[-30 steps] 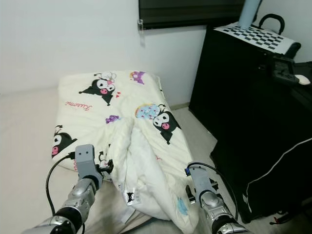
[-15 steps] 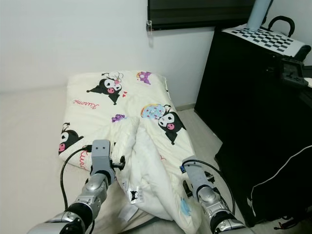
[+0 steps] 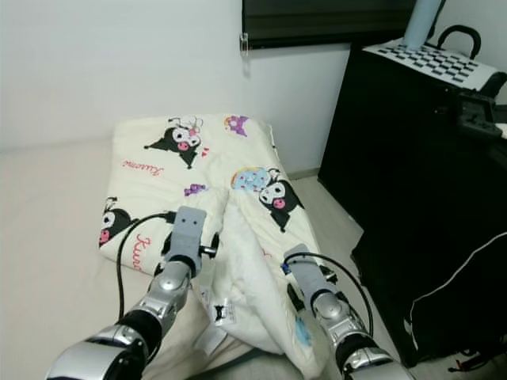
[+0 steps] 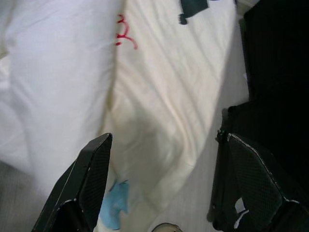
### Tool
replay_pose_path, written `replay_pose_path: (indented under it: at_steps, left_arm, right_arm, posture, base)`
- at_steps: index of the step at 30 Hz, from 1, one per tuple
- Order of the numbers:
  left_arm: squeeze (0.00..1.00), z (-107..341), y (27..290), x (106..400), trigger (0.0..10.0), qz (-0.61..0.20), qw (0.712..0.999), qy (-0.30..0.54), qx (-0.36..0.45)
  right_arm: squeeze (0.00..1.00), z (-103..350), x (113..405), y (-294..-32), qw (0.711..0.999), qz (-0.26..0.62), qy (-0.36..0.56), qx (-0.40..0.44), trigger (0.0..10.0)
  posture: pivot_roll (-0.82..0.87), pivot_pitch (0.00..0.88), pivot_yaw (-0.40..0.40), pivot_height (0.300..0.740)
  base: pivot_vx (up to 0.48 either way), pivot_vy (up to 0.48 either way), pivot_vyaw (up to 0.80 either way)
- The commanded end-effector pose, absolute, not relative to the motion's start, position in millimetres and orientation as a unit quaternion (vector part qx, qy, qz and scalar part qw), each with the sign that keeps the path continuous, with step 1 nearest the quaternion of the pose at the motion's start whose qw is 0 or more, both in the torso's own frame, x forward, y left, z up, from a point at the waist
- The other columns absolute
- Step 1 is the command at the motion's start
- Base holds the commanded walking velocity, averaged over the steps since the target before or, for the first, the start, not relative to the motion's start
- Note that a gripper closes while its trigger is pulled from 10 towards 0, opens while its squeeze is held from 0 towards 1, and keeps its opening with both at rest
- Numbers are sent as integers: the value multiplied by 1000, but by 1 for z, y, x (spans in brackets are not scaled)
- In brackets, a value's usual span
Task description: Clean up the room
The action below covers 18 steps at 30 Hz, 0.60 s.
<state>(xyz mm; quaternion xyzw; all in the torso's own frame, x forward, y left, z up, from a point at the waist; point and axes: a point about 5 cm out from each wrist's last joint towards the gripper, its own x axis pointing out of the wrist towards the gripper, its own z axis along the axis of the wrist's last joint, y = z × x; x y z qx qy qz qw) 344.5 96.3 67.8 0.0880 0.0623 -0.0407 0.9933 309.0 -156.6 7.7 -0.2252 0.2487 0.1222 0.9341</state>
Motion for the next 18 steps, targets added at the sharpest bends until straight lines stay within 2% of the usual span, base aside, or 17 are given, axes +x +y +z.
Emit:
replay_pose_path:
  at_steps: [1,15,18]
  left_arm:
    - [0,66,91,342,10000,-48,992,63,97]
    - [0,72,76,345,10000,-62,991,57,104]
    - [0,75,74,347,10000,-62,991,55,101]
  right_arm:
    - [0,6,307,-154,931,134,248,-233,10000]
    - [0,9,307,-154,941,132,225,-218,10000]
    - [0,20,309,-155,967,116,168,-154,10000]
  posture:
    - [-161,93,-21,645]
    - [-194,87,-20,600]
    - [-214,85,-15,595]
  base:
    - [0,0,0]
    - [0,0,0]
    - [0,0,0]
